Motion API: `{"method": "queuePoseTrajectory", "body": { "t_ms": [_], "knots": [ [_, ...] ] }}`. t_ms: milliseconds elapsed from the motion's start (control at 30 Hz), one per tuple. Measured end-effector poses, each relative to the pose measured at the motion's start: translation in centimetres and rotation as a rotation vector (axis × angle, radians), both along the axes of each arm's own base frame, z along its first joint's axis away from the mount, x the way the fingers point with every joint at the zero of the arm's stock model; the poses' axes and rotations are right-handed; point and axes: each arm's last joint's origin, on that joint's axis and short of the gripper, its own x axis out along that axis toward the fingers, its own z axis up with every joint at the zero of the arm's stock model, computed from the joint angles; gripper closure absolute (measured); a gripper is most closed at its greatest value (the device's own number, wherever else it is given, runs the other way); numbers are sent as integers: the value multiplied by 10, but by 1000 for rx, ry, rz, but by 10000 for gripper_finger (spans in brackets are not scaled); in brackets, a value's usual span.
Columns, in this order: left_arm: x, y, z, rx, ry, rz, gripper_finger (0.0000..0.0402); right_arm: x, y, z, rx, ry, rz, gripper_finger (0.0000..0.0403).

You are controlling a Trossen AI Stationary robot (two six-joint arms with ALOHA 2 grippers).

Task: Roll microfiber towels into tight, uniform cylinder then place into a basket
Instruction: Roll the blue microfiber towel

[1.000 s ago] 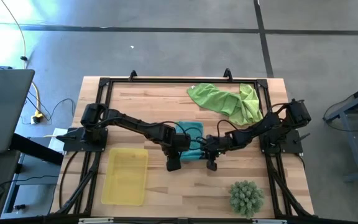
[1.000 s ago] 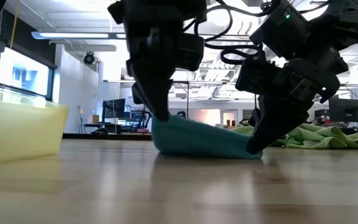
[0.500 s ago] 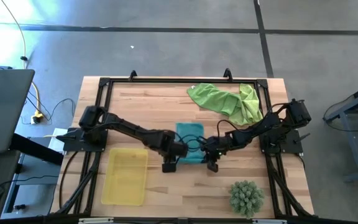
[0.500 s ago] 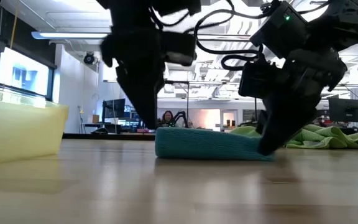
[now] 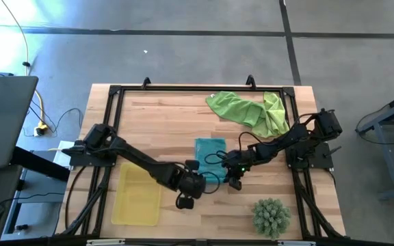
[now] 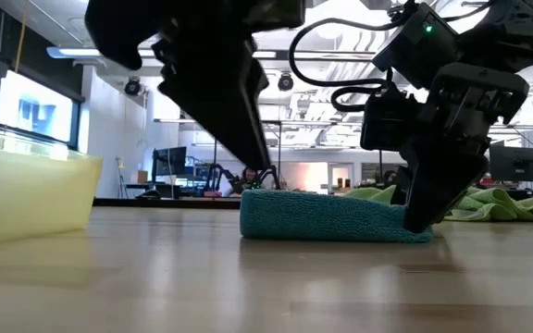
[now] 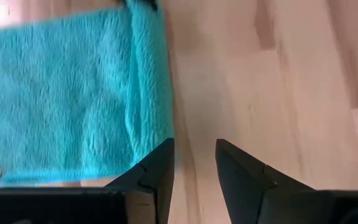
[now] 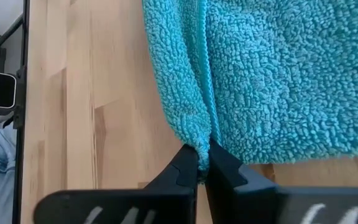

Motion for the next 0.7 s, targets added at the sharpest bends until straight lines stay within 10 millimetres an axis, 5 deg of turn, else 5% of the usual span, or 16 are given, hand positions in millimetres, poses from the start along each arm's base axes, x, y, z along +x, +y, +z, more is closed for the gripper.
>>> {"method": "queuePoseTrajectory", "body": {
  "t_ms": [233,400,700],
  "knots": [
    [5,7,2,90,-77,104,260,0,0,0,0,-2,0,400],
    [13,10,-13,-23,-70,136,234,0,0,0,-2,-1,-1,400],
    [7,11,-28,85,-55,198,227,0,0,0,-15,-12,8,400]
  ]
}}
